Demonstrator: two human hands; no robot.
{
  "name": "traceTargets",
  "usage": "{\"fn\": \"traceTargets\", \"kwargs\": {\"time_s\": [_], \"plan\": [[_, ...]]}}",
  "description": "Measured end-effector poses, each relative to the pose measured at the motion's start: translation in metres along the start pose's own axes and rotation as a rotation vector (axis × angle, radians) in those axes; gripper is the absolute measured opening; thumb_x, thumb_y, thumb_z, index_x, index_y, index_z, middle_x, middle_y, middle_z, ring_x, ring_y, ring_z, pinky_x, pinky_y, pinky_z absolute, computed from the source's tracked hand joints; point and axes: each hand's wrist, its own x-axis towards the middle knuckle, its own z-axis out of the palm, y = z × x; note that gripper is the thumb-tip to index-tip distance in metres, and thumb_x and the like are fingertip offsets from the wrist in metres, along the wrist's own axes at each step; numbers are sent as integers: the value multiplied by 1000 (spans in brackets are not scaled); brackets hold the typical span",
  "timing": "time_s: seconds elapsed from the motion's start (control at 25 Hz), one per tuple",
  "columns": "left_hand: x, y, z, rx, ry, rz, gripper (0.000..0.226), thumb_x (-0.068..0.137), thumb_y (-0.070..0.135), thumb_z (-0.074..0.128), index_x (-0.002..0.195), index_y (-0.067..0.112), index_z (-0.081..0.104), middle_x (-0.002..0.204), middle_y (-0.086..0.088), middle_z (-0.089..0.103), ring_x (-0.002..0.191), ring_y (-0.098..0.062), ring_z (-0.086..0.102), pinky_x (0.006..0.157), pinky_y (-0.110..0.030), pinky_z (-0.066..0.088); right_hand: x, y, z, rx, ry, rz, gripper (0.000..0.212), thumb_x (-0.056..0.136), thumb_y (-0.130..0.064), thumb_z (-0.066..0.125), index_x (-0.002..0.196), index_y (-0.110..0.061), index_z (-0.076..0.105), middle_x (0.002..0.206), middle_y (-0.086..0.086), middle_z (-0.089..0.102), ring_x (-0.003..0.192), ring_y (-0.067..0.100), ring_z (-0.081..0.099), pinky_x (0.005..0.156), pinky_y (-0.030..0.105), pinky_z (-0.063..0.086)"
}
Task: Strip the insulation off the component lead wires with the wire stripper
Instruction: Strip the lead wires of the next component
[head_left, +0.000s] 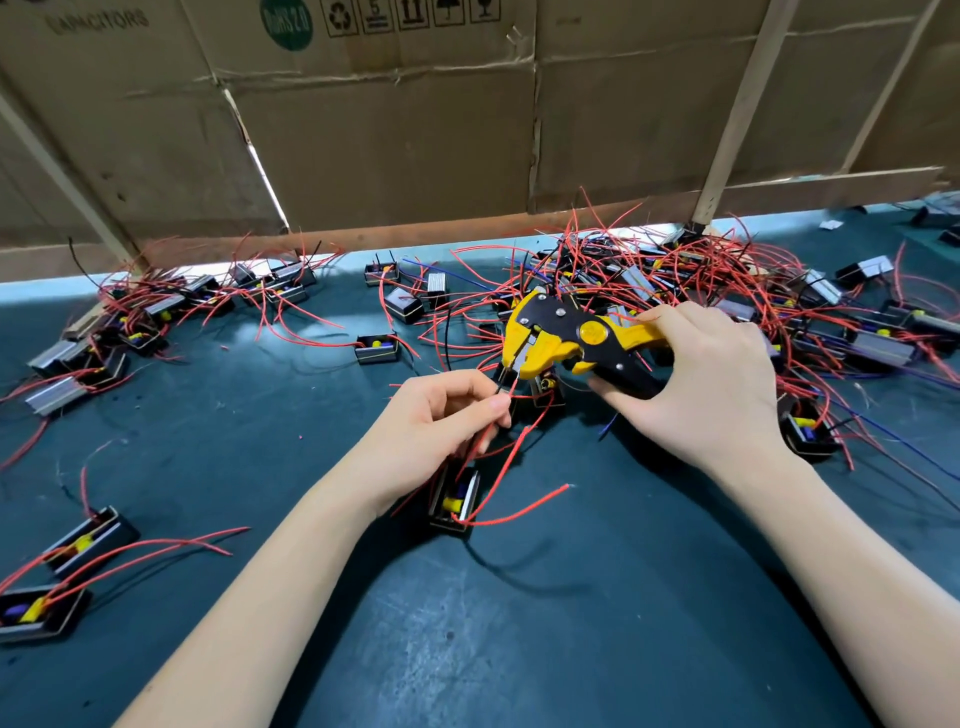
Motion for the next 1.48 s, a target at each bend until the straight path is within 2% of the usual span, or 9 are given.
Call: {"fn": "traceTargets", "kwargs": {"time_s": [0.12,0.28,0.48,0.8,1.04,1.36,1.48], "plan": [[0,-1,0,-6,11,-20,21,98,15,55,81,6,63,57,2,52,52,-6,42,54,-14,35,0,-1,-1,34,-3,-28,52,69,-59,73,96,-14,65,89,3,65,91,31,63,77,45,45],[1,-2,0,-9,23,-25,21,98,17,55,81,7,63,56,5,51,53,-7,41,55,-20,34,-1,-3,-3,42,12,-15,47,66,-55,79,89,-16,68,85,1,68,86,29,66,73,41,49],[1,-2,1,-30,52,-10,20,97,17,56,82,6,64,61,-1,53,55,-7,42,52,-14,32,-2,-4,-4,71,15,29,45,65,-57,77,89,-20,70,85,-3,71,82,26,69,67,32,47],[1,-4,1,-73,63,-33,24,101,16,48,95,-3,60,71,-11,71,51,-14,57,51,-12,40,-2,-3,-3,50,-18,36,48,64,-58,76,91,-20,70,85,-1,69,83,28,67,67,32,46],[2,-3,0,-45,80,-20,12,98,14,56,89,8,62,66,-8,70,49,-14,58,51,-14,38,-2,-4,-3,43,-14,32,48,64,-59,77,91,-20,70,83,0,69,83,29,67,69,34,47],[2,-6,0,-87,107,-27,10,96,10,59,89,3,62,57,-6,64,45,-14,52,51,-13,42,-2,-6,-7,57,-12,25,47,64,-56,80,93,-19,71,87,-1,71,85,28,69,69,34,49],[2,-4,0,-73,109,-21,10,96,9,58,91,0,61,56,-5,63,44,-13,50,51,-12,41,-1,-5,-10,17,-51,51,43,66,-61,75,85,-23,70,79,-1,69,83,30,67,65,32,45]]}}
